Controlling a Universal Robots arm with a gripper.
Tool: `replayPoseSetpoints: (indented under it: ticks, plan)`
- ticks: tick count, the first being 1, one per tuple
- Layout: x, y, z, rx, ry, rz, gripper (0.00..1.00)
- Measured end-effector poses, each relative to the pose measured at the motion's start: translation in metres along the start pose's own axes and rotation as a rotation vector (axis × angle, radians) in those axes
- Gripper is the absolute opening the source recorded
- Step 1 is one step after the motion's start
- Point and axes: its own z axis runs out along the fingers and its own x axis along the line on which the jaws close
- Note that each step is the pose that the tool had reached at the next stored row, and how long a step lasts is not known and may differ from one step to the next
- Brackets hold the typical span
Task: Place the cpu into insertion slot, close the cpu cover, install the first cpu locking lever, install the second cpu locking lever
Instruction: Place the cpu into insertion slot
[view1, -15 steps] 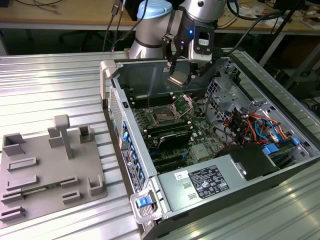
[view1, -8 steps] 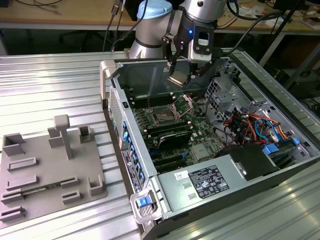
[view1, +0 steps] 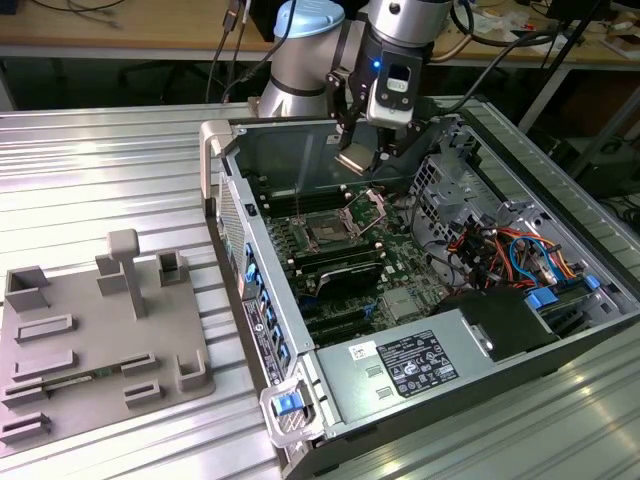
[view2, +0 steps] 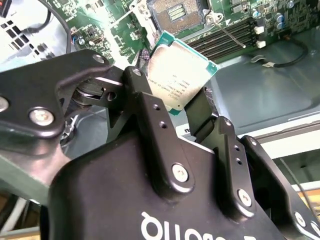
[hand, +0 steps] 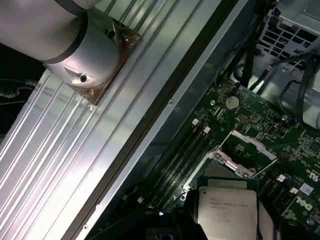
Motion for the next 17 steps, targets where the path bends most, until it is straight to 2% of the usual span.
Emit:
replayPoseSetpoints:
  ticks: [4, 15, 17]
  plan:
    - [0.0004, -0.0008, 0.001, -0.0008, -0.004, 0.045, 0.55]
    - [0.0011, -0.002, 0.0017, -0.0012, -0.0046, 0.053, 0.55]
    - [0.0012, -0.0022, 0.0038, -0.0007, -0.0062, 0.075, 0.55]
